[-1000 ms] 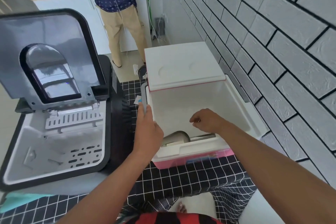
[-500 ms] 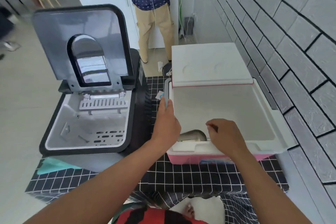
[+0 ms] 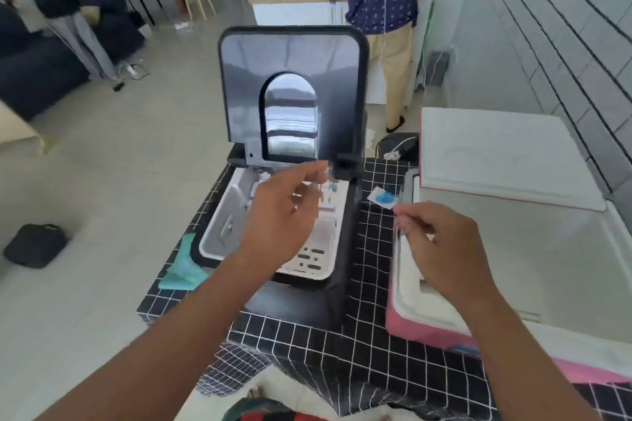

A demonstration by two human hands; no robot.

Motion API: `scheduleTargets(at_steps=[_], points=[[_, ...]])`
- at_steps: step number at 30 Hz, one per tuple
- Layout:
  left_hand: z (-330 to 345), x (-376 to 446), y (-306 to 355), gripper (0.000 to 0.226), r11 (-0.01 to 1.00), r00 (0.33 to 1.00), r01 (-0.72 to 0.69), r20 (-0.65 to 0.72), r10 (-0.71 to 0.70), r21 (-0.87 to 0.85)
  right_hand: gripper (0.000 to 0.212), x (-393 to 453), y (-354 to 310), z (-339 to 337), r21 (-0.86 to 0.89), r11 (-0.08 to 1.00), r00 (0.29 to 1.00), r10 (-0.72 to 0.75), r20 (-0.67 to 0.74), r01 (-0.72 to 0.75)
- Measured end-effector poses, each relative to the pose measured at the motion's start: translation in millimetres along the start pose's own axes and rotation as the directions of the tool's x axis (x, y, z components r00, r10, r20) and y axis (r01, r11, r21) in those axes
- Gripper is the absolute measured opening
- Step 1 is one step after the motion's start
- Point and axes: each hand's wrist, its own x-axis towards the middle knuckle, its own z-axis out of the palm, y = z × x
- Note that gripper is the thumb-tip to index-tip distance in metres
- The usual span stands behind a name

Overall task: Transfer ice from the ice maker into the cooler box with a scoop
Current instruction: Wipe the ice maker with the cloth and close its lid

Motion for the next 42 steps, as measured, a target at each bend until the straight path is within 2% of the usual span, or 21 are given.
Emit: scheduleTargets(at_steps=[5, 9, 13, 18, 21, 24, 27, 29, 32, 34, 36, 39, 42], points=[[-96.6, -2.6, -61.9, 0.035, 0.989, 0.973, 0.145, -0.187, -0.137, 0.028, 0.018, 31.6, -71.5, 71.7, 0.072, 0.992, 0.989, -0.110, 0.099, 0.103], [-164.2, -6.9, -119.8, 0.044, 0.968, 0.938, 0.249, -0.257, -0.235, 0.025, 0.020, 48.1, -126.8, 140.3, 0.109, 0.985, 0.980, -0.151, 0.132, 0.137], [-215.0, -15.7, -186.7, 0.046, 0.938, 0.917, 0.346, -0.223, -0.329, 0.039, 0.023, 52.6, -177.6, 217.1, 0.170, 0.976, 0.976, -0.159, 0.152, 0.133], [-252.6, -14.3, -277.2, 0.044, 0.860, 0.872, 0.490, -0.103, -0.479, 0.144, 0.028, 53.2, -204.3, 316.8, 0.103, 0.990, 0.979, -0.114, 0.167, 0.098], [-251.2, -8.8, -326.1, 0.036, 0.823, 0.846, 0.525, -0.028, -0.532, 0.219, 0.033, 47.4, -195.6, 381.6, 0.095, 0.994, 0.988, 0.037, 0.153, -0.052], [-231.2, -10.7, -364.5, 0.037, 0.790, 0.801, 0.532, 0.121, -0.586, 0.305, 0.040, 33.2, -165.2, 434.7, -0.010, 0.968, 0.958, 0.250, 0.139, -0.251], [-207.7, -19.0, -391.4, 0.039, 0.795, 0.790, 0.455, 0.230, -0.568, 0.401, 0.047, 18.4, -124.5, 459.8, -0.194, 0.885, 0.887, 0.449, 0.111, -0.423], [-193.8, -19.0, -403.7, 0.045, 0.782, 0.781, 0.446, 0.238, -0.578, 0.437, 0.053, 12.9, -100.5, 466.6, -0.321, 0.800, 0.828, 0.555, 0.077, -0.506], [-177.0, -13.6, -413.8, 0.051, 0.712, 0.733, 0.490, 0.205, -0.649, 0.503, 0.061, 11.7, -78.0, 475.0, -0.376, 0.676, 0.719, 0.694, 0.038, -0.633], [-171.0, -10.0, -419.0, 0.053, 0.659, 0.683, 0.544, 0.182, -0.707, 0.519, 0.061, 12.3, -68.9, 481.7, -0.368, 0.633, 0.677, 0.736, 0.013, -0.681], [-169.5, -7.0, -424.5, 0.047, 0.638, 0.664, 0.554, 0.179, -0.726, 0.535, 0.056, 11.4, -62.1, 488.8, -0.392, 0.614, 0.676, 0.736, -0.028, -0.685], [-174.7, -1.9, -425.5, 0.037, 0.669, 0.683, 0.541, 0.199, -0.703, 0.510, 0.033, 15.9, -56.4, 493.1, -0.397, 0.624, 0.708, 0.699, -0.103, -0.673], [-190.6, -2.6, -417.2, 0.034, 0.715, 0.694, 0.566, 0.231, -0.682, 0.410, 0.020, 19.5, -56.4, 488.6, -0.286, 0.716, 0.767, 0.625, -0.142, -0.636]])
